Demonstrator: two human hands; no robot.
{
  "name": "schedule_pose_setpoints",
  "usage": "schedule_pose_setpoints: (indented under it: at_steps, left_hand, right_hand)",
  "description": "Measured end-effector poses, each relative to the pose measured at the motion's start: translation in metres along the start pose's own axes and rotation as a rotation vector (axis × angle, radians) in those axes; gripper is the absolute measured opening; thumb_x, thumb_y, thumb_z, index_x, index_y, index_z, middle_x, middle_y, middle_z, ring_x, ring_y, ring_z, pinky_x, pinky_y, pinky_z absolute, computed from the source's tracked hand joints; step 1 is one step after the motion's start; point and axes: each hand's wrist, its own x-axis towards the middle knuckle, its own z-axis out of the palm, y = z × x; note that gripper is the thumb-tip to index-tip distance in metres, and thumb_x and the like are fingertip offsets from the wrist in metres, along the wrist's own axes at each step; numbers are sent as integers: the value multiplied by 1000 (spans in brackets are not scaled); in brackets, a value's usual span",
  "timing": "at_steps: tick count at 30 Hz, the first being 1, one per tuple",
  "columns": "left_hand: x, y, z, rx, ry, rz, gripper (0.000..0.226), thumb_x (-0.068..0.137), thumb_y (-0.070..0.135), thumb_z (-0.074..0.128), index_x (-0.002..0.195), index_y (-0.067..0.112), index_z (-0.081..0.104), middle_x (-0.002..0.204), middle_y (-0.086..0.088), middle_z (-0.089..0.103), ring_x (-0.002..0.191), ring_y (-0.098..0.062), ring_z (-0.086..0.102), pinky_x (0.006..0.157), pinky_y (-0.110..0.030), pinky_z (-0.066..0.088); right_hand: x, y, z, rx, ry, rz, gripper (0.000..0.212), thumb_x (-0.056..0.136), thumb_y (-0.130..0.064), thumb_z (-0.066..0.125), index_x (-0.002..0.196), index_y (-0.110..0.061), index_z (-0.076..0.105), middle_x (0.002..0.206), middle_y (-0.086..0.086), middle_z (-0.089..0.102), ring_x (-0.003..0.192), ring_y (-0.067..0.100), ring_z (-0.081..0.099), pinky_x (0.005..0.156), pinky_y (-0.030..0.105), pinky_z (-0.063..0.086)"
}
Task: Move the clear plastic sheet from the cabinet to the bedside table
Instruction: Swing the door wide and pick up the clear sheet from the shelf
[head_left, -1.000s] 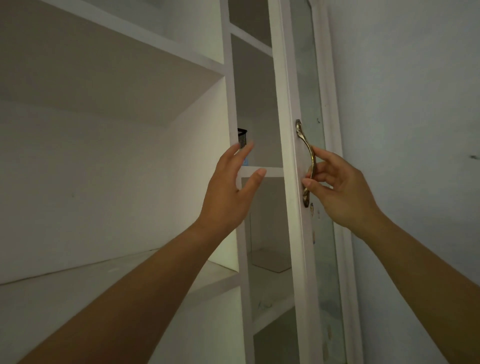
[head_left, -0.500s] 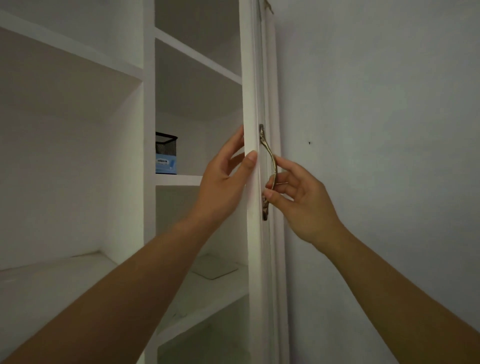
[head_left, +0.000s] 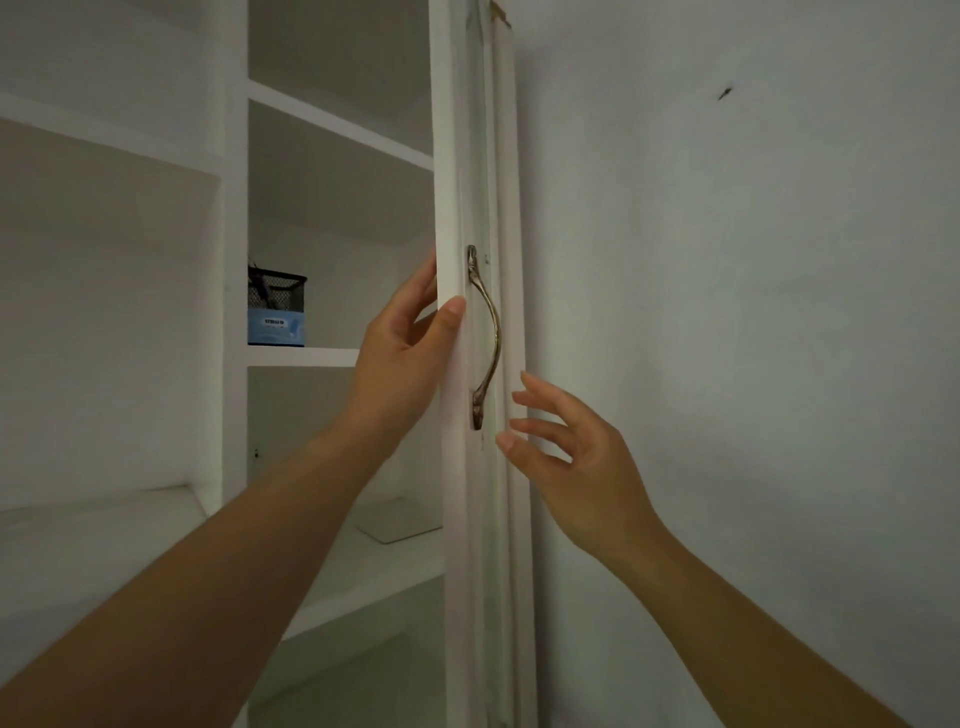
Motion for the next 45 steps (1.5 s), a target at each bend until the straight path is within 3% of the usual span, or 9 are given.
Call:
schedule_pose_setpoints:
  at_steps: [6, 13, 17, 20, 24, 30, 37, 45]
  left_hand:
    - [-5, 15, 50, 39, 20, 17, 47, 94, 26, 46, 138, 38, 35, 134, 11, 51, 114, -6, 55, 98, -35, 47]
    - [-3, 18, 104, 122, 9, 25, 50, 94, 31, 45, 141, 35, 29, 144, 9, 41, 127, -11, 44, 106, -39, 39]
    - [-8, 10, 124, 138, -61, 34, 51, 95, 31, 43, 142, 39, 23, 147, 14, 32, 132, -9, 36, 108, -41, 37]
    - [-16, -1, 137, 147, -87, 33, 51, 94, 36, 41, 142, 41, 22, 149, 12, 30, 134, -12, 34, 107, -44, 37]
    - [-18, -5, 151, 176, -86, 41, 52, 93, 39, 41, 142, 41, 23, 150, 10, 28, 135, -14, 32, 106, -47, 38]
    - [-15, -14, 171, 209, -87, 85, 53, 92, 40, 41, 141, 42, 20, 152, 10, 24, 139, -12, 24, 107, -34, 31]
    - [-15, -35, 198, 345, -141, 124, 60, 88, 54, 38, 141, 45, 12, 155, 14, 12, 142, -14, 16, 109, -52, 31]
    - [-12, -48, 227, 461, -218, 181, 68, 85, 57, 32, 143, 37, 5, 157, 8, 3, 143, -15, 9, 111, -38, 19]
  right_hand:
    - [-35, 12, -31, -32, -28, 2, 55, 72, -46, 62, 124, -43, 44, 126, -24, 48, 107, -15, 48, 77, 3, 44]
    - [-60, 29, -62, -29, 4, 74, 55, 75, -37, 61, 128, -29, 48, 124, -16, 52, 109, 4, 54, 84, 15, 51]
    - [-68, 40, -77, -41, 36, 92, 51, 80, -28, 63, 129, -30, 47, 119, -21, 52, 104, 1, 56, 75, 7, 48]
    - [-71, 47, -88, -55, 62, 95, 50, 83, -24, 63, 130, -29, 46, 121, -20, 53, 102, -4, 56, 74, 9, 49]
    - [-76, 54, -97, -80, 82, 79, 48, 83, -24, 62, 126, -37, 43, 117, -26, 51, 103, -10, 52, 74, 6, 48]
    - [-82, 67, -110, -137, 112, 92, 47, 77, -37, 57, 116, -52, 34, 115, -34, 45, 103, -22, 45, 74, 1, 42]
    - [-87, 90, -132, -208, 127, 97, 50, 82, -33, 58, 119, -54, 31, 117, -35, 44, 104, -16, 48, 72, 3, 45]
    - [-88, 115, -154, -274, 184, 125, 50, 78, -41, 53, 119, -55, 27, 115, -34, 40, 99, -5, 54, 73, 2, 44]
